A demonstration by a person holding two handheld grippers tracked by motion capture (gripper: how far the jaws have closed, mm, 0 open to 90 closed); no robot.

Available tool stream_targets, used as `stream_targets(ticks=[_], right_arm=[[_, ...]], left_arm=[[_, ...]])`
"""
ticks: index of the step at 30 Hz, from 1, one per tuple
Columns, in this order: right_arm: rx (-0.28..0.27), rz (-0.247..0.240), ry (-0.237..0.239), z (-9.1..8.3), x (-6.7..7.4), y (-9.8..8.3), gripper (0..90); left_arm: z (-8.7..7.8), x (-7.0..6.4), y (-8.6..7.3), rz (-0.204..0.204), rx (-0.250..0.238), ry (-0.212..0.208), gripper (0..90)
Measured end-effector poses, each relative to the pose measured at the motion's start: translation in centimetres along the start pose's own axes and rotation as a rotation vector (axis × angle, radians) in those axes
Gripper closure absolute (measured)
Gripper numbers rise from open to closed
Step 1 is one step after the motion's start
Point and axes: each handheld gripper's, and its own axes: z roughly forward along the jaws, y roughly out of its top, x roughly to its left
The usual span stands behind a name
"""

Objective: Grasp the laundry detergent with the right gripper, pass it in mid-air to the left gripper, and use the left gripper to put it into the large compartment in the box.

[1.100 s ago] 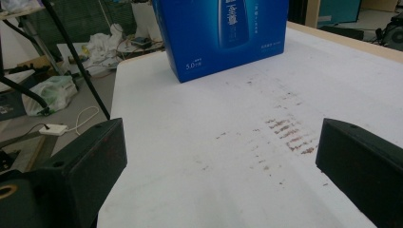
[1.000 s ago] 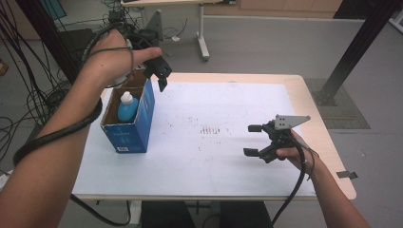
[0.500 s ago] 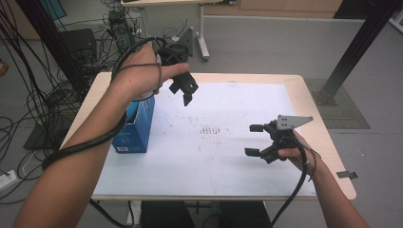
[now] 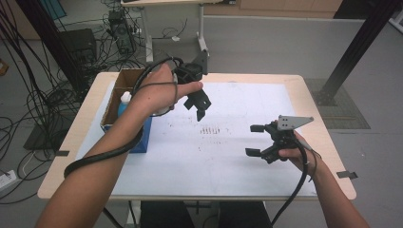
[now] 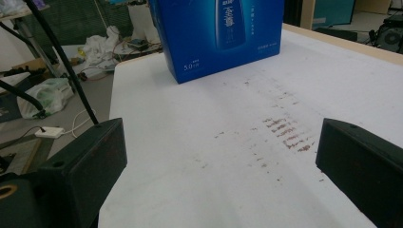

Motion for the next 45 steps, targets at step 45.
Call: stream_targets(ticks=[45], right_arm=[[0.011,-0.007,-0.012,-0.5,0.4,0.1,3.1]], left_arm=[[8.3,-0.7,-0.7,-0.011,0.024,0.012,5.0]])
